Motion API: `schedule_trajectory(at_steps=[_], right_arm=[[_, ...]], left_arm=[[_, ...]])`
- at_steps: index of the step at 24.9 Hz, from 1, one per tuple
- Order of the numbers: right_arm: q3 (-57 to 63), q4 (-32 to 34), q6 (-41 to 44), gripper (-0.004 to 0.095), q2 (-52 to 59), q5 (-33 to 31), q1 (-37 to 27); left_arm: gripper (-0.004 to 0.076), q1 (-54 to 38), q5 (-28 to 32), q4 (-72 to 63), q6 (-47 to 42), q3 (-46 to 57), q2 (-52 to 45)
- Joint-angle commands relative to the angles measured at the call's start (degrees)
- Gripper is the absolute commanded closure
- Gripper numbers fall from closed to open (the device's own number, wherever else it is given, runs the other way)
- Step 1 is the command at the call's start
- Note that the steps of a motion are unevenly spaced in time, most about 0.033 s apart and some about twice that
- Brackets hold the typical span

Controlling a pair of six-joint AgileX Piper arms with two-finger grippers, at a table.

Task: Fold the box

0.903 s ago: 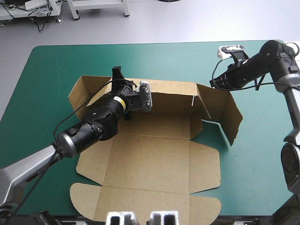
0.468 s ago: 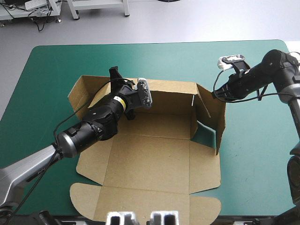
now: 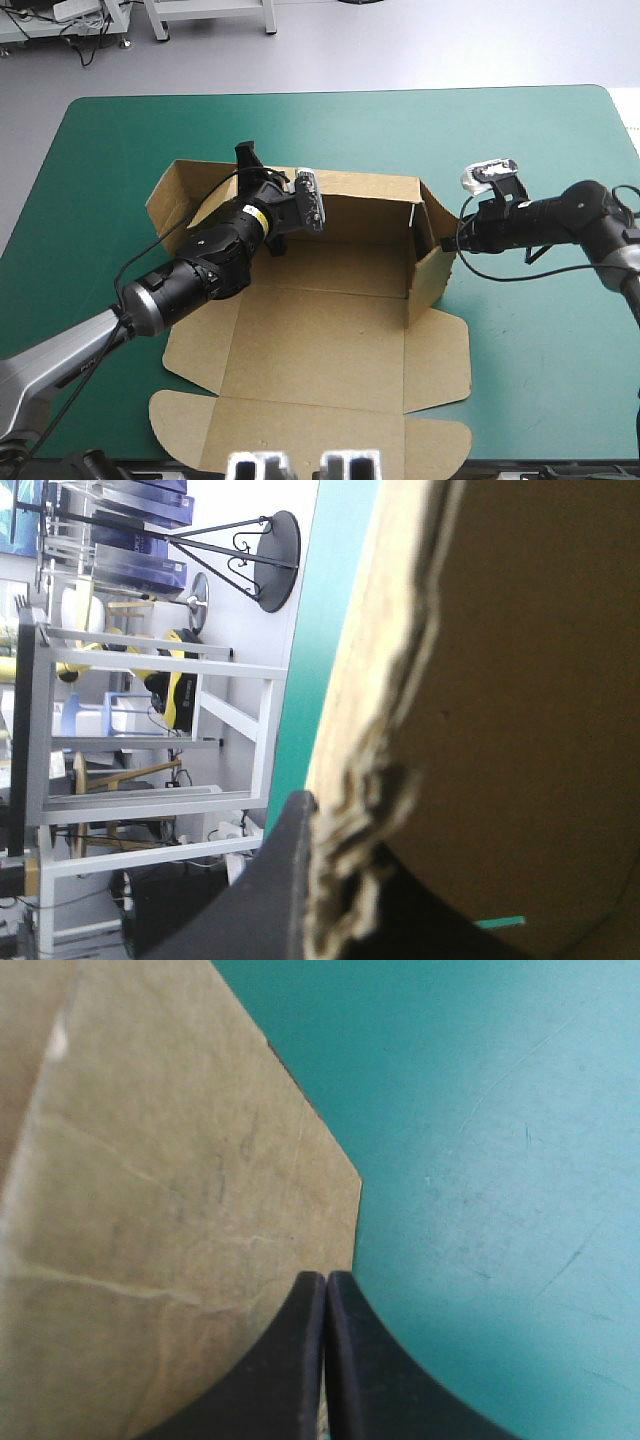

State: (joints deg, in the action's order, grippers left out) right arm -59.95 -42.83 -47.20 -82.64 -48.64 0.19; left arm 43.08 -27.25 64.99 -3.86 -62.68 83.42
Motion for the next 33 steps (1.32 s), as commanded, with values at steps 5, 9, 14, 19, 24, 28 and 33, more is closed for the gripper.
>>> schedule_trajectory(at_steps=[5,9,14,19,24,28,33], right_arm=[[5.8,-13.6,-17.6,0.0917,3.0,5.5,0.0],[5.8,-13.1,-19.6,0.0909,3.1,4.2,0.0],[5.8,-11.5,-19.9,0.0758,4.4,3.6,0.0],[5.8,-6.5,-19.9,0.0571,6.0,0.4,0.0],[5.8,-5.6,-22.2,0.0570,6.0,-0.5,0.0],[5.8,-5.6,-24.2,0.0570,6.0,-0.5,1.7],[5.8,-3.7,-25.9,0.0501,5.8,2.1,6.8]], left_arm=[[0.0734,0.2,1.7,0.7,7.7,-1.4,-2.2],[0.0734,0.2,1.2,0.7,7.9,-1.4,-2.0],[0.0734,0.2,0.5,0.8,9.4,-1.4,-0.9],[0.0734,0.2,-1.2,0.8,12.2,-1.4,0.6],[0.0734,0.2,-1.3,0.8,12.2,-1.4,0.5],[0.0734,0.2,-1.3,0.8,12.2,-1.4,0.5],[0.0734,0.2,-1.6,0.8,12.2,-1.4,0.5]])
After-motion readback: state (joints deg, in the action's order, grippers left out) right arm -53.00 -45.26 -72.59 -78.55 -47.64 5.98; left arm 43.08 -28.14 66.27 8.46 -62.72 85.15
